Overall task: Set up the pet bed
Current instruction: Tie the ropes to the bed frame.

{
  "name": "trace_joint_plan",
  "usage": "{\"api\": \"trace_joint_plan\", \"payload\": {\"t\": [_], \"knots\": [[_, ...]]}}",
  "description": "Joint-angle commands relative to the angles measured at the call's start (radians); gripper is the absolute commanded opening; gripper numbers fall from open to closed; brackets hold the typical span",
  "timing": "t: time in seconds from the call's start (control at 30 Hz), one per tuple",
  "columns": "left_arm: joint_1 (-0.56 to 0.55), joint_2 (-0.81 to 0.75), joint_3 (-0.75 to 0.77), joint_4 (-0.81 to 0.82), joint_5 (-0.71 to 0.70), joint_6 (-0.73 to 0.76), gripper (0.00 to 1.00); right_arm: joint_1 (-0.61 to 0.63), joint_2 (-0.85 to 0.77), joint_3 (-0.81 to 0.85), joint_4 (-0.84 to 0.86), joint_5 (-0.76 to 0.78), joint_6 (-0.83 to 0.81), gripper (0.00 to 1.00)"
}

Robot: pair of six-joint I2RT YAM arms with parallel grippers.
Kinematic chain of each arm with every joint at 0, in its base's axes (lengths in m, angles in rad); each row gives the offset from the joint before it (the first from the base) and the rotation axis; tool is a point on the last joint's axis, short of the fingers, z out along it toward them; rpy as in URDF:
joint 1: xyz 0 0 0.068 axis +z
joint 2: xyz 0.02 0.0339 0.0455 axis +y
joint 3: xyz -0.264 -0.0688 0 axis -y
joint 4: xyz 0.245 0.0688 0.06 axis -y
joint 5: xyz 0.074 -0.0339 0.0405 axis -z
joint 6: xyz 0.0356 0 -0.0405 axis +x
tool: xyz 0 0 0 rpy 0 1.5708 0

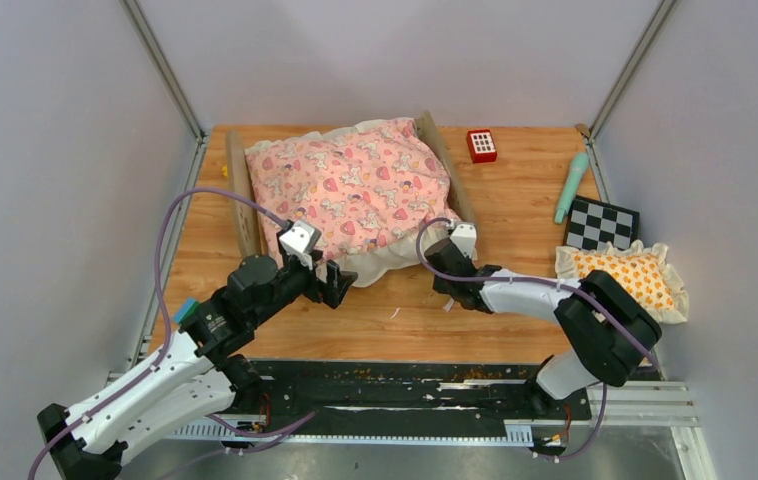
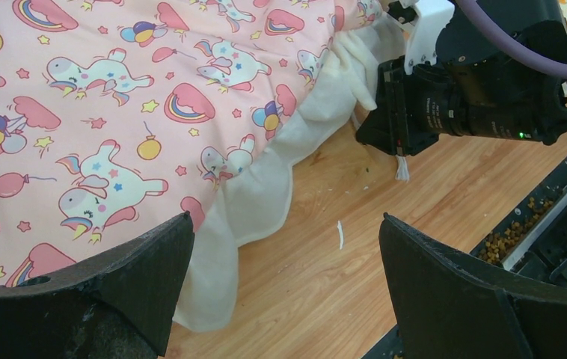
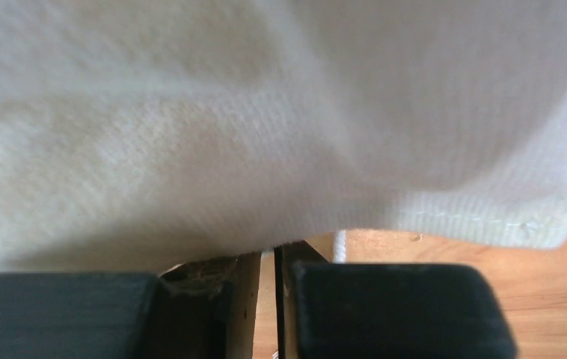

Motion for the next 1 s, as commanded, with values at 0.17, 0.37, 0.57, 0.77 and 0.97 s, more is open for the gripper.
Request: {"api": "trace_joint_plan", "payload": {"t": [0.17,0.37,0.57,0.77,0.97], "knots": [[0.004,-0.022,-0.005,0.002,-0.017,0.008,1.00,0.027,-0.088,-0.094,-0.020,-0.034,0.033,0.01],[0.003,-0.024,-0.011,0.005,-0.015,0.002,1.00,0.041,-0.137,-0.130,-0.048,-0.081,0.032,0.02],[0.004,-0.023,-0.014,0.004,-0.012,-0.010,1.00,0.041,-0.177,-0.139,-0.077,-0.073,0.035,0.14],[0.004,-0.026,-0.014,0.001,-0.017,-0.016,1.00,0.041,-0.232,-0.119,-0.109,-0.049,0.018,0.21],[0.004,-0.029,-0.015,0.000,-0.016,-0.023,1.00,0.040,-0.282,-0.099,-0.140,-0.057,0.001,0.28]]}}
